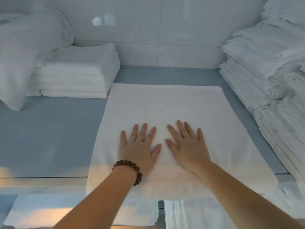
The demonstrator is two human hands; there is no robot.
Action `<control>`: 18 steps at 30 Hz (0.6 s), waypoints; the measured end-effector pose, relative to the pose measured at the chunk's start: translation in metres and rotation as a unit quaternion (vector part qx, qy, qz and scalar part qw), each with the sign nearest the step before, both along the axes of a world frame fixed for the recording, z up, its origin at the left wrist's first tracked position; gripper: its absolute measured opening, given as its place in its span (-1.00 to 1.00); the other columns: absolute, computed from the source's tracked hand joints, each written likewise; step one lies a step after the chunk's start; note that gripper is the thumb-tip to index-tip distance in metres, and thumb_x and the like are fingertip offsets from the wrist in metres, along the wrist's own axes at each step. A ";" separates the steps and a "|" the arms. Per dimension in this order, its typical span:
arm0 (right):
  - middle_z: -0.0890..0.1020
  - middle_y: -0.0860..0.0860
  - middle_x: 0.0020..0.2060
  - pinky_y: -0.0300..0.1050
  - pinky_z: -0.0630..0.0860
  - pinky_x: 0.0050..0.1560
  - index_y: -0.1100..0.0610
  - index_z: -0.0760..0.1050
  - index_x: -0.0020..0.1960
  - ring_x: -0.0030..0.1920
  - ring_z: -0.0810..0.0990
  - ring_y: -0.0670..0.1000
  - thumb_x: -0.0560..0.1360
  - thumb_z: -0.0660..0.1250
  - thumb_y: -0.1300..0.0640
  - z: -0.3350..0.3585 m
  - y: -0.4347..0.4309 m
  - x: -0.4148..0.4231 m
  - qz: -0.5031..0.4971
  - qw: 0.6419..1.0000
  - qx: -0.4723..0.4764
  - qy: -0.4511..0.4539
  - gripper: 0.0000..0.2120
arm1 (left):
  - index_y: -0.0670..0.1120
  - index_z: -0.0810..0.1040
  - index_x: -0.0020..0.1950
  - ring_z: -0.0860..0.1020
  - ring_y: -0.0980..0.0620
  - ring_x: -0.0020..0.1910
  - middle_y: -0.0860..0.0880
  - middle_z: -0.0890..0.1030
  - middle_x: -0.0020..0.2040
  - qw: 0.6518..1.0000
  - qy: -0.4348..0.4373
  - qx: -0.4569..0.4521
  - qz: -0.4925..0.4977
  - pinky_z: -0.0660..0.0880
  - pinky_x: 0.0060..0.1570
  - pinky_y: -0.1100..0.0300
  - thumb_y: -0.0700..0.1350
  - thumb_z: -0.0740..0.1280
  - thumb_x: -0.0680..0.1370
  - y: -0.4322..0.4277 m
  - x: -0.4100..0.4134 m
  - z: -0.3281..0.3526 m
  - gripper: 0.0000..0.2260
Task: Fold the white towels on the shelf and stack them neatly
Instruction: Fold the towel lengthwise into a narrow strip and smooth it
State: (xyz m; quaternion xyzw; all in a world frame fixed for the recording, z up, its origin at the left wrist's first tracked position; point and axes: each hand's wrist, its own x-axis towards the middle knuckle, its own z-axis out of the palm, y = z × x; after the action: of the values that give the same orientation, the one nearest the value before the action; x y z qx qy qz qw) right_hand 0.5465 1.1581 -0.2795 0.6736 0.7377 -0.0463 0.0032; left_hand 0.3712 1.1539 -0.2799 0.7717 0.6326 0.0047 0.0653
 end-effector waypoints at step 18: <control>-0.08 -0.05 0.54 0.19 -0.13 0.48 -0.17 -0.14 0.52 0.53 -0.13 0.03 0.48 -0.37 -0.24 0.001 -0.087 -0.013 0.027 0.999 0.017 -0.011 -0.39 | 0.17 -0.27 0.51 -0.23 -0.04 0.52 0.05 -0.21 0.55 0.998 0.006 0.001 -0.058 -0.19 0.45 -0.19 0.28 -0.39 0.49 -0.072 -0.005 0.003 -0.41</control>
State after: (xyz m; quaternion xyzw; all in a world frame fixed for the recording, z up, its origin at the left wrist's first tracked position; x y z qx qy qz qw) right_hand 0.5334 1.0706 -0.2786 0.6542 0.7559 -0.0265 0.0011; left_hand 0.3663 1.0822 -0.2773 0.8070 0.5873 -0.0029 0.0612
